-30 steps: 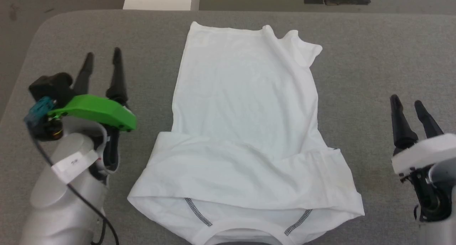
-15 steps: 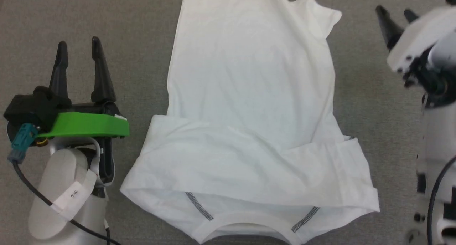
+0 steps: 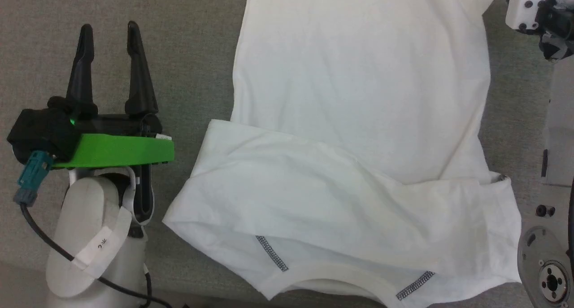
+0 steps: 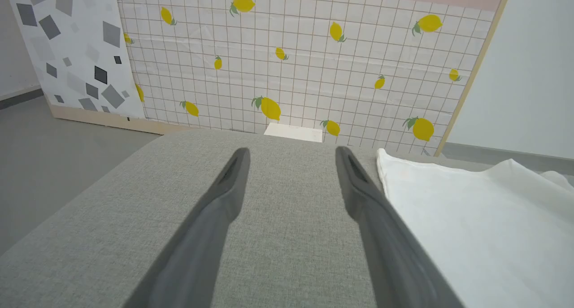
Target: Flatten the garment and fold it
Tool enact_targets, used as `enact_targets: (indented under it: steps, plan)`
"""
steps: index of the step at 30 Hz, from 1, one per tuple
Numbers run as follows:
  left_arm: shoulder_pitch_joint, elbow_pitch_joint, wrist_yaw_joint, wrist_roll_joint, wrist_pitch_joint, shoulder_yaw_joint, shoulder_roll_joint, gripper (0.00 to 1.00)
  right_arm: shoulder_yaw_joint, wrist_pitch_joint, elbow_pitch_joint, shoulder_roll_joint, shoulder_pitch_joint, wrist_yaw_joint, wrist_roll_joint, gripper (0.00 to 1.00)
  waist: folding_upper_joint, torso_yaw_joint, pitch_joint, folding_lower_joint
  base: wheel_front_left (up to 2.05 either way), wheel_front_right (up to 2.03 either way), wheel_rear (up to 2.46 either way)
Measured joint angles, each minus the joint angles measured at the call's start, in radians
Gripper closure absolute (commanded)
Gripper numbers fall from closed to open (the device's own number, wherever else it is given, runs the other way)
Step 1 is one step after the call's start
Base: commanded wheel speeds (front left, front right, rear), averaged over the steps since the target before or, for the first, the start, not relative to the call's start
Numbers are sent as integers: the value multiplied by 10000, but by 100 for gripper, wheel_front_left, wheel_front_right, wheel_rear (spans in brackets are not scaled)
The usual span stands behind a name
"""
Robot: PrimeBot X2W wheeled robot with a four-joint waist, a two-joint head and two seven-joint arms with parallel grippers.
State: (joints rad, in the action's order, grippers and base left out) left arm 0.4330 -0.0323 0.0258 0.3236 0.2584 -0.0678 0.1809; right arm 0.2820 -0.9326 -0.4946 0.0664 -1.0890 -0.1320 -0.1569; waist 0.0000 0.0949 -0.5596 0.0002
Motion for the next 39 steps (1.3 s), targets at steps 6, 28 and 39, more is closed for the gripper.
enact_targets:
  steps: [6, 28, 39]
  plan:
    - [-3, 23, -245, -297, -2, 257, -301, 0, -339, 0, -320, -88, -95, 0, -236, 0, 0, 306, -416, -1, 0, 0, 0]
    - [2394, 1285, -1423, 558, -2418, -324, 222, 0, -1277, 1166, -203, 40, -668, 0, 1068, 100, 0, -261, -451, -1, 0, 0, 0]
    - [6992, 4071, -1494, 2173, -7031, -1735, 1356, 0, -2980, 1419, 272, -27, -712, 0, 2460, 100, 1, -1247, -705, -1, 0, 0, 0]
